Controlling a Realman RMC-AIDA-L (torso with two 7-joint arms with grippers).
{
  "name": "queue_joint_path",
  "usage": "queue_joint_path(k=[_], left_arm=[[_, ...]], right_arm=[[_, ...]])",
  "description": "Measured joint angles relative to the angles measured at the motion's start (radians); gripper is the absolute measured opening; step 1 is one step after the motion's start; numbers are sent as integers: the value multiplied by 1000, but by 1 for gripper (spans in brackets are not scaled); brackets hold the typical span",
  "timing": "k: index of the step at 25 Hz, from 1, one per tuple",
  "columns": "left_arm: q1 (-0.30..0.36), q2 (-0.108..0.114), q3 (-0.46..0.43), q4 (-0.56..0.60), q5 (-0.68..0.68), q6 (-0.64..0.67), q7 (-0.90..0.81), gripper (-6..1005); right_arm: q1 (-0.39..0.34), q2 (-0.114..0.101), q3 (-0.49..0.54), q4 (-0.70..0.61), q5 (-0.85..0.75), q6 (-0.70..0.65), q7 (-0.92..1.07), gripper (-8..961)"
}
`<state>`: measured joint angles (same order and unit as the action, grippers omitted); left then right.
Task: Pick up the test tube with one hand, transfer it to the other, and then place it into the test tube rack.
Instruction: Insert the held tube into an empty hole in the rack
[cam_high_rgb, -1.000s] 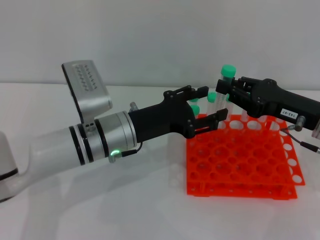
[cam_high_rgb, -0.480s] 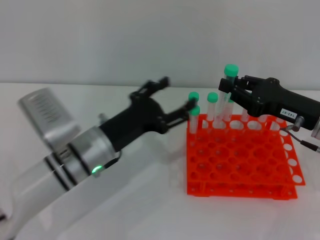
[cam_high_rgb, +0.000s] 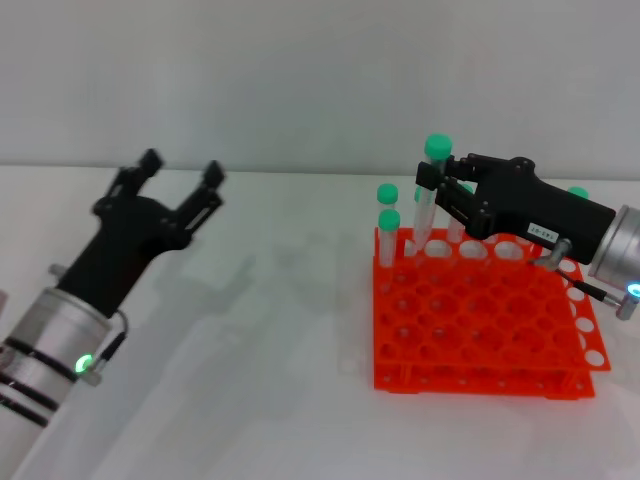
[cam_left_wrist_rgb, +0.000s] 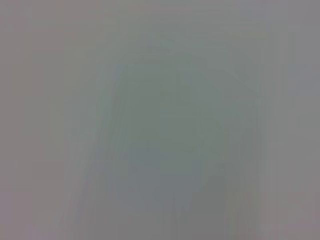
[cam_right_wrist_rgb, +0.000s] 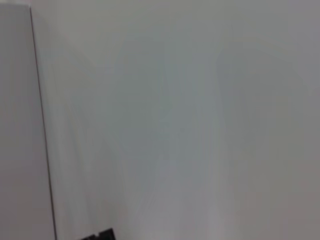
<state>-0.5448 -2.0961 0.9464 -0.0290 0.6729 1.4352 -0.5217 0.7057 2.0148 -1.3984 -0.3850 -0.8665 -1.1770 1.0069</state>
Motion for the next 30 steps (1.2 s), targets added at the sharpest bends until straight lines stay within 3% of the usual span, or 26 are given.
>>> queue_joint_path(k=[6, 11, 21, 30], left_arm=[[64, 2, 0, 7, -106, -1, 1, 891], [75, 2, 0, 0, -129, -3, 1, 892], [71, -2, 0, -7, -127, -23, -5, 891], [68, -2, 1, -16, -123, -24, -6, 891]], right_arm=[[3, 12, -14, -3, 1, 41, -52, 197], [9, 13, -49, 3, 24, 82, -82, 197], [-2, 13, -421, 2, 471, 201, -288, 197], [-7, 13, -533, 8, 645, 262, -392, 197]])
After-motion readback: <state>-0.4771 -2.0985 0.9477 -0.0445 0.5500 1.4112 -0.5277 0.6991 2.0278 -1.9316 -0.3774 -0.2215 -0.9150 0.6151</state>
